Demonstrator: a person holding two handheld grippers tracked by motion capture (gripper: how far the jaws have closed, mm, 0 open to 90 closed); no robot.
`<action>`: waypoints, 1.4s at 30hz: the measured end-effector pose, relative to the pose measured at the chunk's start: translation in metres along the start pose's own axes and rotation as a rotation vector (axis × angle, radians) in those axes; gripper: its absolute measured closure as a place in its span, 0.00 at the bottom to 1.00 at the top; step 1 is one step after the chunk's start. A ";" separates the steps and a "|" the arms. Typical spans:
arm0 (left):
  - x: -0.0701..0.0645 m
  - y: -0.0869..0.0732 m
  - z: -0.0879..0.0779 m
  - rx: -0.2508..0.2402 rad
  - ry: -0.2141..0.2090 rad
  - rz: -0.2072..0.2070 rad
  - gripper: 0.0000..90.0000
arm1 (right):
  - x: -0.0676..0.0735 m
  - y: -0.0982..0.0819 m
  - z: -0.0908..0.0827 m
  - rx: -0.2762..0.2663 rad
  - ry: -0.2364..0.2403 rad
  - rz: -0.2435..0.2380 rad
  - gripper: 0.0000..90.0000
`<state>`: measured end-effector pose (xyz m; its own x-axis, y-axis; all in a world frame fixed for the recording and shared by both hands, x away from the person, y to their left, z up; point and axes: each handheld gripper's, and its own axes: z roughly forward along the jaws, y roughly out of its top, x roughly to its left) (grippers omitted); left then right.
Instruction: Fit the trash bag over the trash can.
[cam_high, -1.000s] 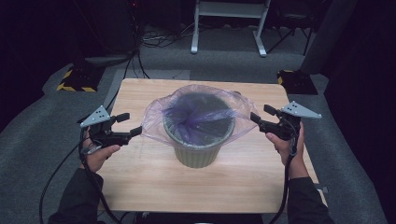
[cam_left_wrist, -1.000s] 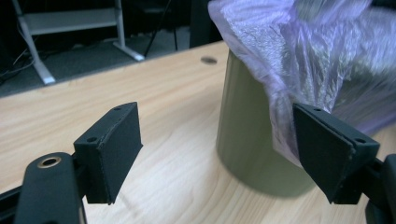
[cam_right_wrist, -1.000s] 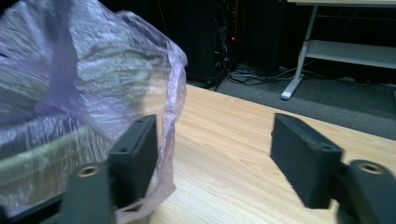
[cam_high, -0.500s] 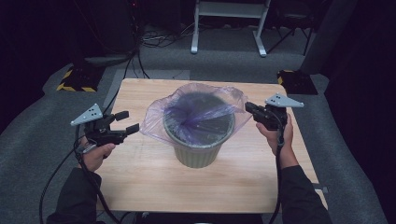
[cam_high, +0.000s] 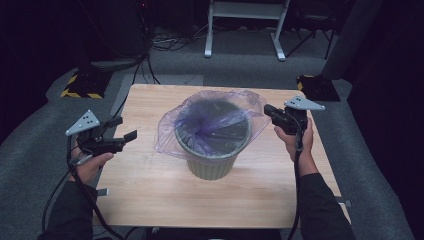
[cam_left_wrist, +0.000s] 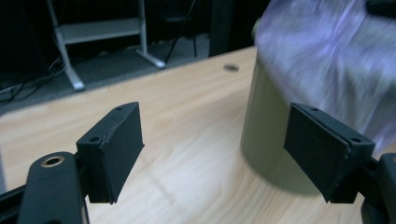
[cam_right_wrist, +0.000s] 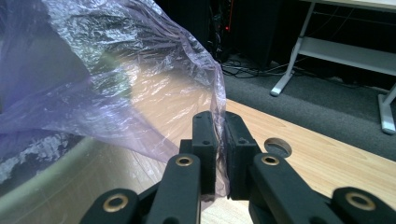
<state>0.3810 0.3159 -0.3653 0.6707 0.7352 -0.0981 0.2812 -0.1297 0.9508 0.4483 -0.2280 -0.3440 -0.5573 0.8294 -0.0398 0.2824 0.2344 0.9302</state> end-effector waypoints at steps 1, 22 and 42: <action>-0.002 0.007 0.004 -0.005 -0.009 0.010 0.21 | 0.001 0.001 0.001 0.000 0.000 -0.004 0.94; -0.021 0.052 0.093 0.100 -0.199 0.074 0.59 | -0.003 0.005 0.013 0.001 0.022 0.018 0.88; -0.022 0.038 0.120 0.121 -0.169 0.135 1.00 | -0.004 0.002 0.041 0.053 0.027 0.002 0.95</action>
<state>0.4596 0.2147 -0.3620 0.8103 0.5853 -0.0301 0.2544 -0.3051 0.9177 0.4826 -0.2099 -0.3570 -0.5773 0.8161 -0.0273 0.3244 0.2599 0.9095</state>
